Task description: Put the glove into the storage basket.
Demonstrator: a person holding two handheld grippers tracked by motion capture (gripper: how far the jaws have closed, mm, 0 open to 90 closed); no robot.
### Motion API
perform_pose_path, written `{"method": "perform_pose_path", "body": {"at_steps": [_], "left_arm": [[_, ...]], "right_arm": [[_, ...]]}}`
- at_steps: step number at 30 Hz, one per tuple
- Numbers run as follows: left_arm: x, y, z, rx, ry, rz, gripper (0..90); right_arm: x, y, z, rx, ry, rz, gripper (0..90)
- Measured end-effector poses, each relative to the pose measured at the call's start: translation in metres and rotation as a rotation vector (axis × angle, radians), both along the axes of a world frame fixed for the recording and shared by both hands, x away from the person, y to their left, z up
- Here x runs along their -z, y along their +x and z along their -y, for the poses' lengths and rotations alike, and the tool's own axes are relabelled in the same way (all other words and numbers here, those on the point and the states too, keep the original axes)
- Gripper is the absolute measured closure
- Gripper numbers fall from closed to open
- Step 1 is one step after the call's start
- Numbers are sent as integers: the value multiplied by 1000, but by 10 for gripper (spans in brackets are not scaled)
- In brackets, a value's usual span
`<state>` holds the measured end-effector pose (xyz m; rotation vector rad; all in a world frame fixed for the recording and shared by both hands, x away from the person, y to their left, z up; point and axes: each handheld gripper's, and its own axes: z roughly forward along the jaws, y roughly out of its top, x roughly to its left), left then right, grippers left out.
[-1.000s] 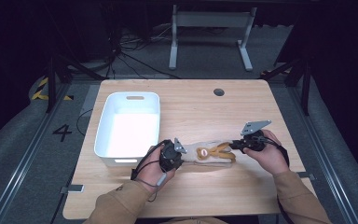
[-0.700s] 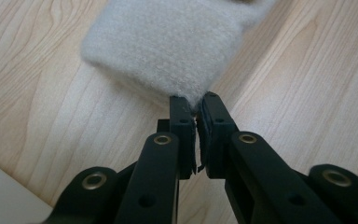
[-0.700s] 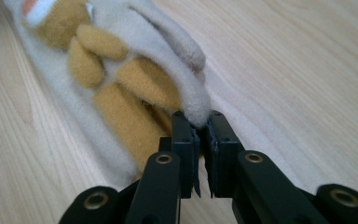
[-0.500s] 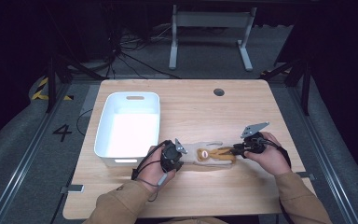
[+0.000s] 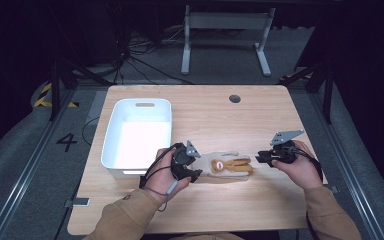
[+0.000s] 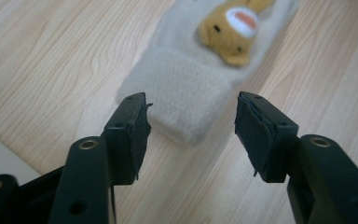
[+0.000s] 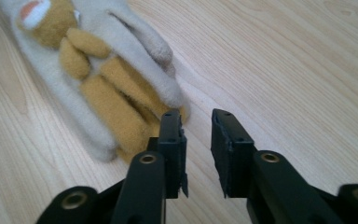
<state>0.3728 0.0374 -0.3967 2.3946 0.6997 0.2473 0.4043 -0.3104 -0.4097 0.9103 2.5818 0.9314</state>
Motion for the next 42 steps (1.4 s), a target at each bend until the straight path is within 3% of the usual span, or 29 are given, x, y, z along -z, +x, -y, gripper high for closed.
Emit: {"method": "perform_pose_path", "body": {"at_steps": [4,11,22,27,30,34,38,42], "left_arm": [[-6,4,5,27,-11,-4,421],[-17,10,16,61,-34,1,342],[-17,18,32,101,-88,-11,268],[-12,23,39,131,-105,-6,251],[-6,26,41,160,-139,8,233],[5,30,44,163,-171,7,235],[19,35,48,170,-140,-23,227],[29,39,52,199,-110,4,185]], "right_arm": [[1,-1,6,26,16,-2,674],[-4,-9,20,90,91,12,528],[-3,-15,35,137,123,16,503],[-3,-18,39,150,123,18,501],[-3,-20,39,156,126,17,497],[-3,-21,40,156,132,18,493],[-3,-22,41,147,133,26,484],[-3,-22,40,141,132,39,482]]}}
